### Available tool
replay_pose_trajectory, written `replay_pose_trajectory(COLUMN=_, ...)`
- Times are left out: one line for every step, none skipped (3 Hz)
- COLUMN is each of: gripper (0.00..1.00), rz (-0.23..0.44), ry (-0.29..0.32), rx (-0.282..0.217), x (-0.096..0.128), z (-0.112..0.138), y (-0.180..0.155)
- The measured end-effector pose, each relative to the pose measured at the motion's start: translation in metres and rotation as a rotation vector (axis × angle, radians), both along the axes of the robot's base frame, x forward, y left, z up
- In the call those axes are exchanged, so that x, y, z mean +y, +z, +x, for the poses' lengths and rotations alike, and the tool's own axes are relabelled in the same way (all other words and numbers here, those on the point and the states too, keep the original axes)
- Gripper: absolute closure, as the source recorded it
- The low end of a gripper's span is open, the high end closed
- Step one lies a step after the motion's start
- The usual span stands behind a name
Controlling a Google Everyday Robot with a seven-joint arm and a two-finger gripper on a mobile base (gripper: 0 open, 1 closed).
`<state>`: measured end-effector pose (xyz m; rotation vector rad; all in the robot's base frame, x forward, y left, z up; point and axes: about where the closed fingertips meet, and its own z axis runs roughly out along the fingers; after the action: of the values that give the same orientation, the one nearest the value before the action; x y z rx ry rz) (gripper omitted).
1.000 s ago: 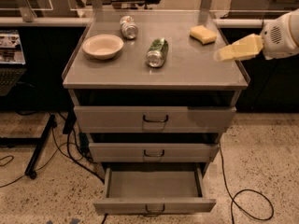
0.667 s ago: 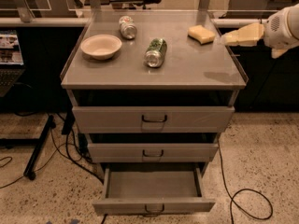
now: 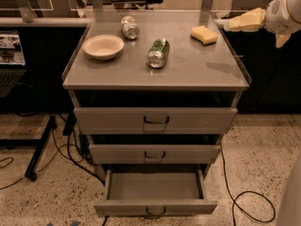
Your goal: Place green can into bottom drawer
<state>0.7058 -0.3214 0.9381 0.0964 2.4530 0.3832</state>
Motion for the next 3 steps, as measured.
replay_pose_trajectory(gripper=0.0, rz=0.001, ry=0.001, rx=0.0, x=0.0, z=0.0, y=0.0)
replay_pose_trajectory(gripper=0.0, rz=0.054, ry=0.029, rx=-0.011, x=0.013, z=-0.003, y=-0.004)
replay_pose_trajectory(gripper=0.0, rz=0.133, ry=0.15, rx=-0.02, x=0.071, z=-0.003, y=-0.001)
